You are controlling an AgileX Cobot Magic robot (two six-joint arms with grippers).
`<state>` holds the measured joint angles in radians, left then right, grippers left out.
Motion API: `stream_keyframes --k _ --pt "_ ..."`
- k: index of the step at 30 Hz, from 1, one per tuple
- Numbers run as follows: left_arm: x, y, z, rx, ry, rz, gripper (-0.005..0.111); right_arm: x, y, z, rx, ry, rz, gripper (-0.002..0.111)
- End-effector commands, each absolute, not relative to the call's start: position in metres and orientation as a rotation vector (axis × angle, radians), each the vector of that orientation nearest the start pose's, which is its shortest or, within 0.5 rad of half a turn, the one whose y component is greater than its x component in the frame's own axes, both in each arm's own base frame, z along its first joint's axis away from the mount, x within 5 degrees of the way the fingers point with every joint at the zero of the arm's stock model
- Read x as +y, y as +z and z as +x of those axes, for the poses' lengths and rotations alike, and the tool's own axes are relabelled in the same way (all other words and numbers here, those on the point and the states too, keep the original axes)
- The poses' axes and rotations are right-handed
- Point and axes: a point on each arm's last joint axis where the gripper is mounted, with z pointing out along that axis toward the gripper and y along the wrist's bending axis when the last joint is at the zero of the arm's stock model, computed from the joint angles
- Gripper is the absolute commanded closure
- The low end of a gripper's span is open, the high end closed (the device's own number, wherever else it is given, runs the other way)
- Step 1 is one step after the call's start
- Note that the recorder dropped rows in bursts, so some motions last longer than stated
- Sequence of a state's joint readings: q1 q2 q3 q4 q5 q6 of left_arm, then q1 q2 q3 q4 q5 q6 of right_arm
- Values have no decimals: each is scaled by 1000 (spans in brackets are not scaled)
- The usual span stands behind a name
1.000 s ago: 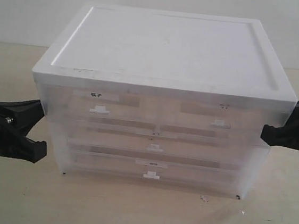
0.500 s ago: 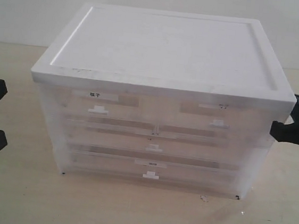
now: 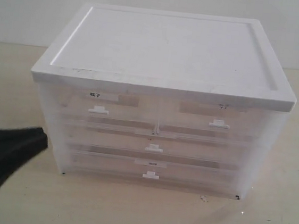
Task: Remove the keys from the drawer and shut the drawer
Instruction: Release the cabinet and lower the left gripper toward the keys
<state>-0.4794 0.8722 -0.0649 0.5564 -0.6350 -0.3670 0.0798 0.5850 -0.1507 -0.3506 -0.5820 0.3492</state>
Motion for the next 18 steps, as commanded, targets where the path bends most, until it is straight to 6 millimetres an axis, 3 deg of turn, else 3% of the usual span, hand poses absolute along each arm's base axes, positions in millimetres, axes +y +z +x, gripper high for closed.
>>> stream_keyframes --k 1,5,9,15,18 --pt "-100 178 90 1767 -732 972 102 22 269 94 1319 241 -137 108" --pt "-110 164 86 1841 -895 1061 102 21 269 91 1325 247 -116 108" --pt "-116 144 95 1964 -927 1122 102 21 267 94 1348 248 -115 108" --pt "-134 119 95 1975 -1051 1307 102 21 266 96 1361 249 -115 108" --pt "-146 109 93 2012 -1025 1415 102 21 266 96 1359 250 -115 108"
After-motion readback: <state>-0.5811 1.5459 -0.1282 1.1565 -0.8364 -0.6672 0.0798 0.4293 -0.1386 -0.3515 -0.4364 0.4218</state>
